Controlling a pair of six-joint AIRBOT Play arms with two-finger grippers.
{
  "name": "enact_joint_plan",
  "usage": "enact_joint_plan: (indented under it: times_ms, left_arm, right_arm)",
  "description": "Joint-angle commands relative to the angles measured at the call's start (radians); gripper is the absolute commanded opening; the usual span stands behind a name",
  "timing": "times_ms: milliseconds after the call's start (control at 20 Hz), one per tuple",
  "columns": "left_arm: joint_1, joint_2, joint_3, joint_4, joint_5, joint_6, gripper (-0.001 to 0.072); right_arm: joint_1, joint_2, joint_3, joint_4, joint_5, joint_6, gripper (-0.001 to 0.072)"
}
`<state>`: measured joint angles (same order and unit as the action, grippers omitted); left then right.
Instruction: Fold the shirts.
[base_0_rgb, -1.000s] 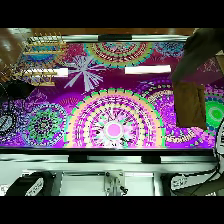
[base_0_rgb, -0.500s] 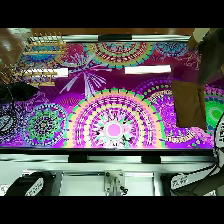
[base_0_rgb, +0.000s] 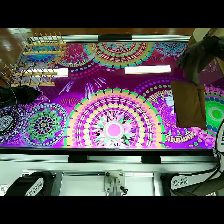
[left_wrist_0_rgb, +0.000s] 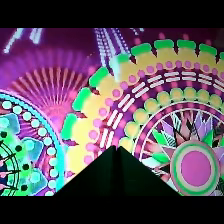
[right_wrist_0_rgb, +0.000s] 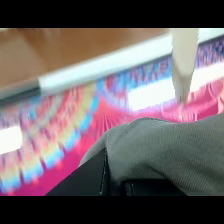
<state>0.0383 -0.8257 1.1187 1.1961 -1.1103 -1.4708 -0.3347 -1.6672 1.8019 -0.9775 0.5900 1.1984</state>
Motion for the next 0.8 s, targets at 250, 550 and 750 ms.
enact_joint_plan:
  times_ms: [250,550,750]
  left_arm:
    - [0.000,0.000,-0.006,0.000,0.001,0.000,0.0032]
    - [0.000,0.000,-0.006,0.000,0.000,0.000,0.0032]
    - [0.000,0.000,-0.006,0.000,0.000,-0.001,0.0032]
  right_arm:
    - [0.032,0.047,0.000,-0.112,-0.174,0.151,0.0076]
    - [0.108,-0.076,0.000,-0.102,-0.515,0.147,0.0076]
    - [0.105,-0.085,0.002,-0.105,-0.386,0.051,0.0076]
